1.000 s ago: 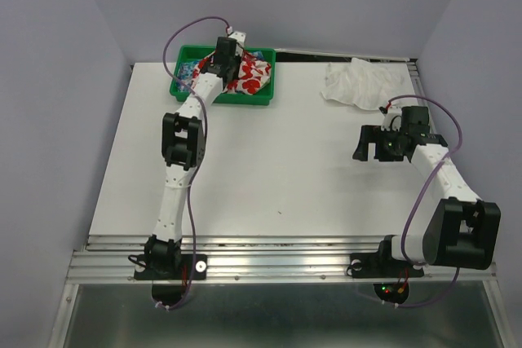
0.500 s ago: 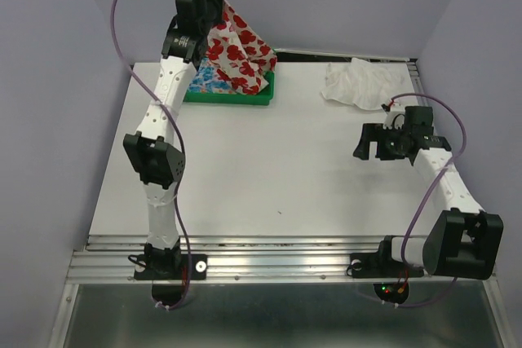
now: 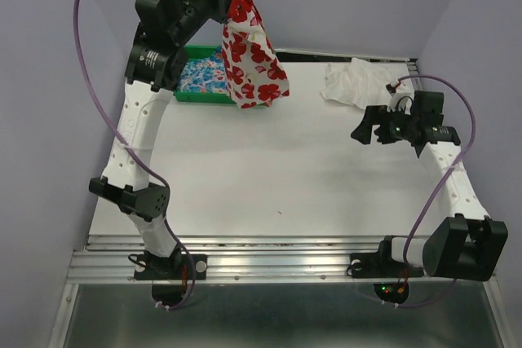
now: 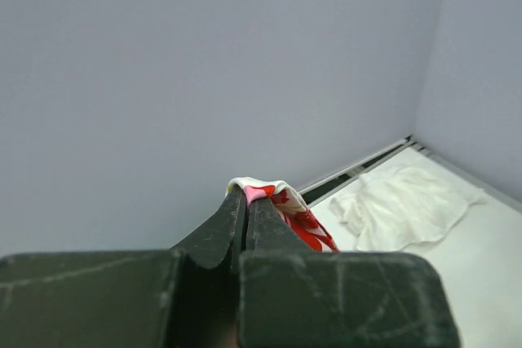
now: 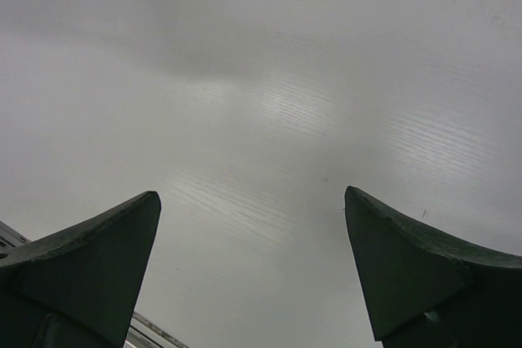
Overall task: Fold and stack the skirts
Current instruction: Move the skirt to the center of the board, then flatten the skirt out
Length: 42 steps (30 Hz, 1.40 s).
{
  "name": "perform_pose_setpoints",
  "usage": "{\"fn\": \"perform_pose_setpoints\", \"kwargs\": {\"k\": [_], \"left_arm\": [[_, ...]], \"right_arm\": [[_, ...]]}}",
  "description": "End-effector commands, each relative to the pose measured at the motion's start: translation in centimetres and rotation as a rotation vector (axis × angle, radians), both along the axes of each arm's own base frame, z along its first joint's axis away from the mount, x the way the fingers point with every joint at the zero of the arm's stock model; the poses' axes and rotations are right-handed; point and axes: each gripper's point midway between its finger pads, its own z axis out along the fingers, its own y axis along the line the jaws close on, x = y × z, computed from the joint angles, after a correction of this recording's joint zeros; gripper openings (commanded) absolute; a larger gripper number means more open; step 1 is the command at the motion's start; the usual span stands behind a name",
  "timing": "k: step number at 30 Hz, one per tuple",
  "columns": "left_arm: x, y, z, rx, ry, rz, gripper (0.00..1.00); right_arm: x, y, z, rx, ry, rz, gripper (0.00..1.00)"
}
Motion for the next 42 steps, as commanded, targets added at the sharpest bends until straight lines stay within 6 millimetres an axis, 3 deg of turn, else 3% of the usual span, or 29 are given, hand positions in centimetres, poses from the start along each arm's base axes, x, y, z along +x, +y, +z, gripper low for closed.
{"fn": "perform_pose_setpoints", "kwargs": {"k": [1,2,3,5,6,8,9,10,11,14,15,17,19,20,25,30,33,38,42], "left_arm": [[-5.1,-0.3,3.2,-0.057,-0.040,-0.110,0.00],[-6.3,-0.2,3.5,-0.058,-0.043,-0.132,0.00],[-6.7,-1.3,1.7,-0.033,-0.005,-0.196,0.00],[-8.5,-1.7,1.0,-0.026,0.012,-0.260,0.00],[-8.3,-2.5,-1.5,-0.008,0.073,-0.297,0.00],[-9.3,-2.7,-3.2,-0.007,0.118,-0.325,0.00],[-8.8,-3.3,-6.7,0.016,0.197,-0.349,0.00],[-9.3,-3.2,-7.7,0.025,0.214,-0.358,0.00],[-9.2,-3.6,-11.1,0.047,0.285,-0.379,0.00],[-9.4,-3.8,-14.7,0.063,0.348,-0.393,0.00],[-9.4,-4.0,-17.0,0.060,0.409,-0.398,0.00],[-9.1,-4.3,-18.6,0.050,0.446,-0.400,0.00],[-8.5,-4.7,-20.6,0.030,0.517,-0.396,0.00],[-7.7,-4.8,-21.4,0.020,0.542,-0.377,0.00],[-4.9,-4.8,-22.4,0.013,0.569,-0.299,0.00],[-1.8,-4.6,-25.2,0.025,0.636,-0.232,0.00],[-0.8,-4.4,-26.8,0.021,0.683,-0.233,0.00],[0.2,-4.1,-28.6,0.032,0.721,-0.225,0.00],[0.5,-3.7,-29.0,0.056,0.725,-0.222,0.00]], "right_arm": [[0.7,2.3,4.6,0.098,-0.127,0.112,0.98],[0.7,2.7,5.3,0.117,-0.152,0.139,0.98],[0.7,2.9,5.6,0.119,-0.165,0.152,0.98],[0.5,3.8,5.8,0.122,-0.176,0.203,0.98],[0.5,3.9,6.1,0.122,-0.183,0.215,0.98],[-0.1,5.1,5.6,0.127,-0.161,0.268,0.98],[-0.3,5.4,5.5,0.115,-0.166,0.288,0.98],[-0.6,5.7,5.2,0.107,-0.162,0.305,0.97],[-1.0,6.2,4.6,0.089,-0.154,0.332,0.98],[-2.1,7.1,3.0,0.063,-0.120,0.368,0.97],[-2.8,8.3,2.7,0.062,-0.113,0.412,0.96],[-3.7,9.6,1.5,0.058,-0.082,0.441,0.95],[-5.2,12.3,0.8,0.054,-0.073,0.513,0.95],[-5.9,13.7,0.0,0.036,-0.076,0.539,0.95],[-5.6,15.5,-3.0,-0.028,-0.061,0.549,0.93],[-8.3,19.7,-6.4,-0.191,-0.069,0.724,0.86],[-9.9,21.9,-8.1,-0.280,-0.125,0.816,0.85],[-10.5,24.3,-10.3,-0.353,-0.156,0.905,0.83],[-10.6,26.3,-11.9,-0.448,-0.215,0.968,0.82]]}}
